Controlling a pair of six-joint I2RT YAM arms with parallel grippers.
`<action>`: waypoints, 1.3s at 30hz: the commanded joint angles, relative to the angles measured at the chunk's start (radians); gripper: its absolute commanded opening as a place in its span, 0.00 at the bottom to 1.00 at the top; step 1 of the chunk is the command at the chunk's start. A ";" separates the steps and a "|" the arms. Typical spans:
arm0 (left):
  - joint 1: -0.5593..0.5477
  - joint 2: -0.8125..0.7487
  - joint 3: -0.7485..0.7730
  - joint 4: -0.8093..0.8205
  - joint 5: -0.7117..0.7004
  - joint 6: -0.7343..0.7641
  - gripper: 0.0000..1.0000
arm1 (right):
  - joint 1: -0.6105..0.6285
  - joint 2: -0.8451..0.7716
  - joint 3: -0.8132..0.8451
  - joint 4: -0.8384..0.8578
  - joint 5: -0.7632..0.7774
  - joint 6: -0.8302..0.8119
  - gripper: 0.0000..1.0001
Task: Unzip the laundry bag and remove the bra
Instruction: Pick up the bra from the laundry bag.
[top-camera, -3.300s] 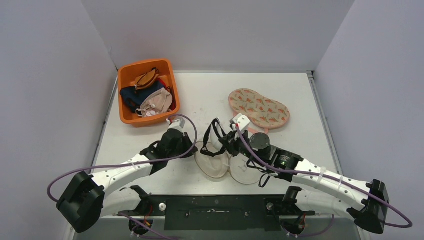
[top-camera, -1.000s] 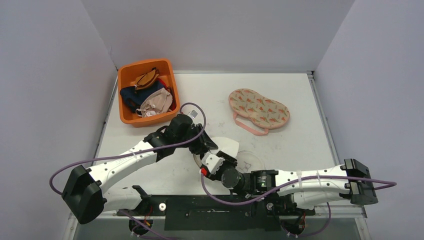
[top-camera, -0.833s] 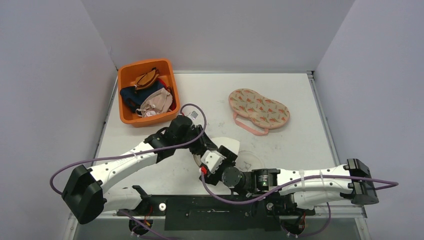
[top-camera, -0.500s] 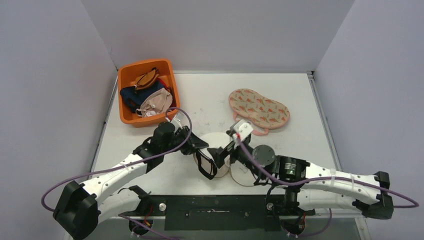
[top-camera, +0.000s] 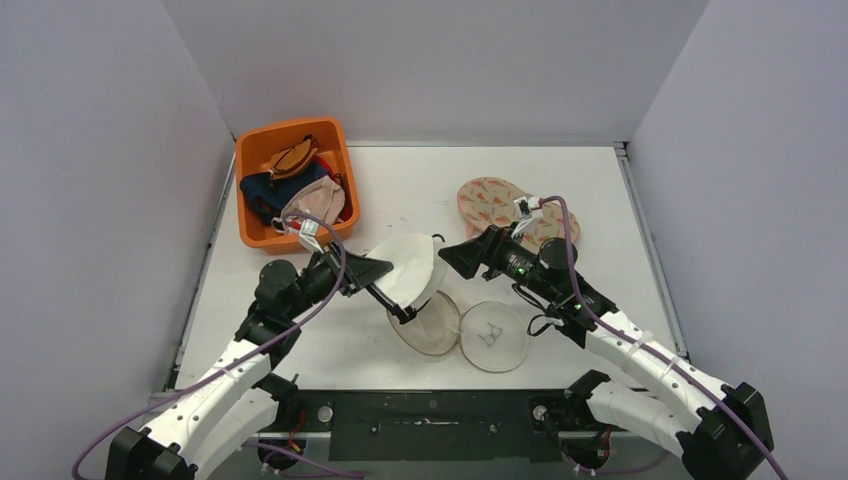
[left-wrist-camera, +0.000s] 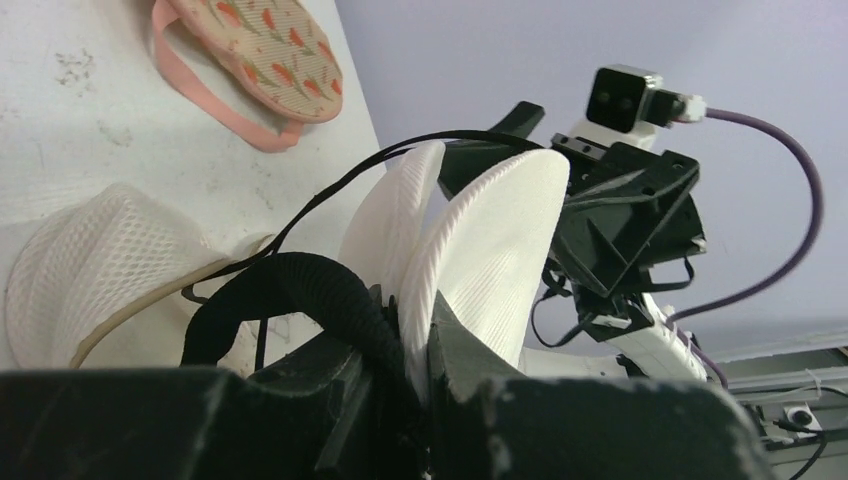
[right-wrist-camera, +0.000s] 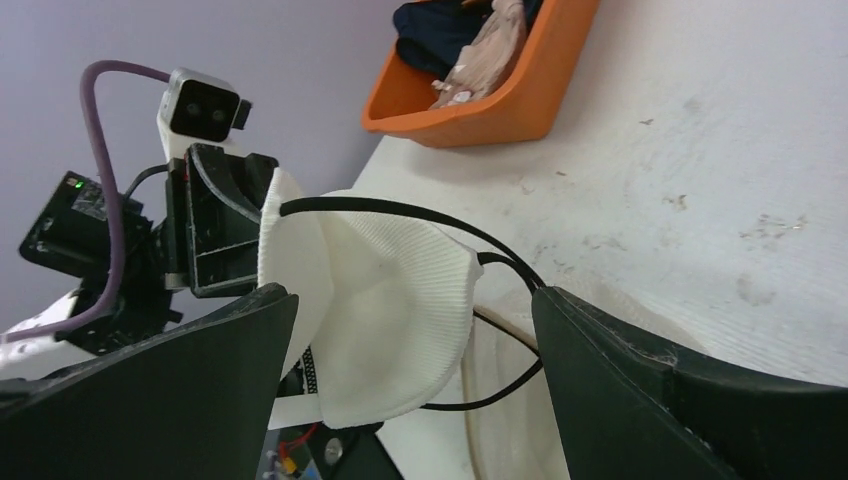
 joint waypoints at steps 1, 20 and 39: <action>0.009 -0.011 0.005 0.122 0.057 0.037 0.13 | -0.037 0.028 -0.031 0.287 -0.213 0.174 0.90; 0.010 0.040 -0.038 0.268 0.058 -0.025 0.14 | -0.047 0.146 -0.113 0.643 -0.343 0.404 0.90; -0.025 -0.080 0.116 -0.057 0.042 0.310 0.02 | 0.039 0.158 0.005 0.278 -0.216 0.168 0.95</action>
